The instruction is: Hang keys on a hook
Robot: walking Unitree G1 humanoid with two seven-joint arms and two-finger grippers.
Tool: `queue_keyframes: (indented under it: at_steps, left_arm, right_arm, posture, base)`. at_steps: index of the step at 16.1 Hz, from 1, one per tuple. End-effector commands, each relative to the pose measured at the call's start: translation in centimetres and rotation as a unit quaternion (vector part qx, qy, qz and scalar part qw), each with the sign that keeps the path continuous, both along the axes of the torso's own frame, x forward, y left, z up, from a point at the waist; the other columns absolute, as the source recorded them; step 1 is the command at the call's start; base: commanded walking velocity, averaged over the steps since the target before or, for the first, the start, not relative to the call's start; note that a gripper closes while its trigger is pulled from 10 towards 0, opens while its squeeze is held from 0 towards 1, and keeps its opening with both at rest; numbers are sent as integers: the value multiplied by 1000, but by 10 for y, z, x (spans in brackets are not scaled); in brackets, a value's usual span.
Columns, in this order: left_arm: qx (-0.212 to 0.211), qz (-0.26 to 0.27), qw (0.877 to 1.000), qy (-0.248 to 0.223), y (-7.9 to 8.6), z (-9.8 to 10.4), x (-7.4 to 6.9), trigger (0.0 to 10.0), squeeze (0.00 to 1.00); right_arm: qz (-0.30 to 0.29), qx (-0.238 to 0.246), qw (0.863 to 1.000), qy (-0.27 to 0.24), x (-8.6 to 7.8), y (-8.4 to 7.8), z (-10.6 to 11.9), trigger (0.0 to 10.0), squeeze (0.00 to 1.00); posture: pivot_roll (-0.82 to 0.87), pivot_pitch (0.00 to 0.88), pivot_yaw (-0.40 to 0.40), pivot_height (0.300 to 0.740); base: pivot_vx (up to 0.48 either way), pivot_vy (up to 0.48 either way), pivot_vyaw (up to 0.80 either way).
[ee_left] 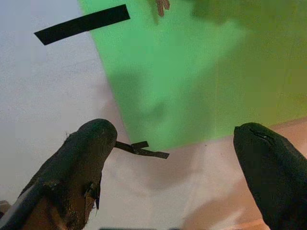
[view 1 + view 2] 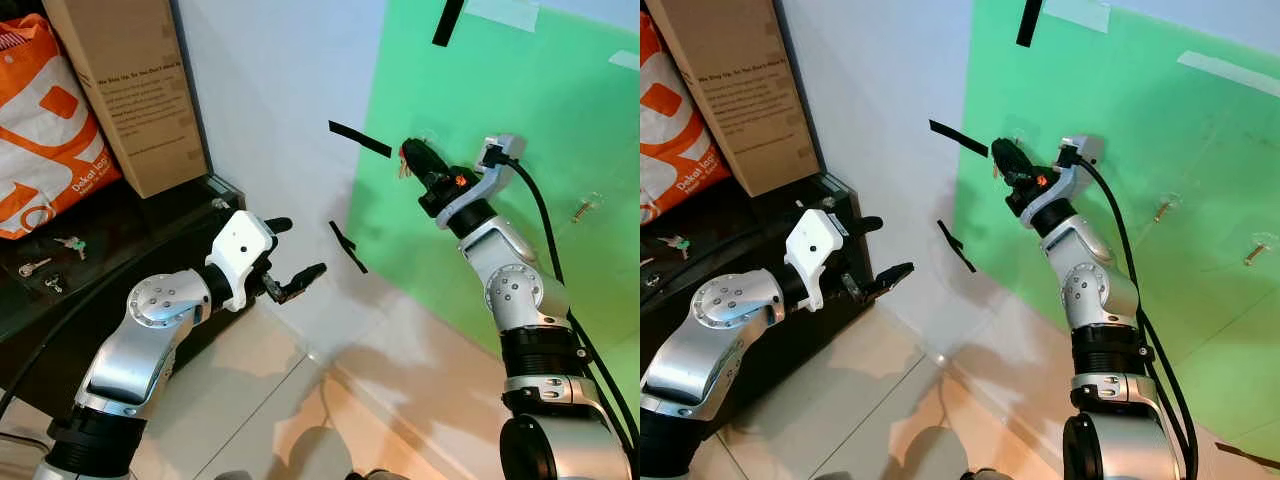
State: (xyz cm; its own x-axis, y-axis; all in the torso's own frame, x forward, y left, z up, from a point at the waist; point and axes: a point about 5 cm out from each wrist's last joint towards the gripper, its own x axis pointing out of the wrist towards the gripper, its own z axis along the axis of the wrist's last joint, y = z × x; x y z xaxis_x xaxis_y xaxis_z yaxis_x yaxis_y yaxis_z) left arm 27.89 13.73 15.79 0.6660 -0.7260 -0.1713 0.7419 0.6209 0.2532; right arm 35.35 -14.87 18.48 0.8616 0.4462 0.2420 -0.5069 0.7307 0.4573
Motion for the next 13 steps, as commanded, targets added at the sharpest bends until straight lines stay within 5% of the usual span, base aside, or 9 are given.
queue_keyframes:
  at_steps: [1,13]
  left_arm:
    - [3,-7,1000,4,-1,1,0,10000,0]
    - [6,-9,1000,4,-1,2,1,10000,0]
  right_arm:
    - [-9,9,1000,1,1,-3,2,10000,0]
    - [-39,28,998,46,-5,-21,-22,10000,0]
  posture:
    - [30,0,-21,740]
    - [32,0,-18,740]
  base:
    - [0,0,0]
    - [0,0,0]
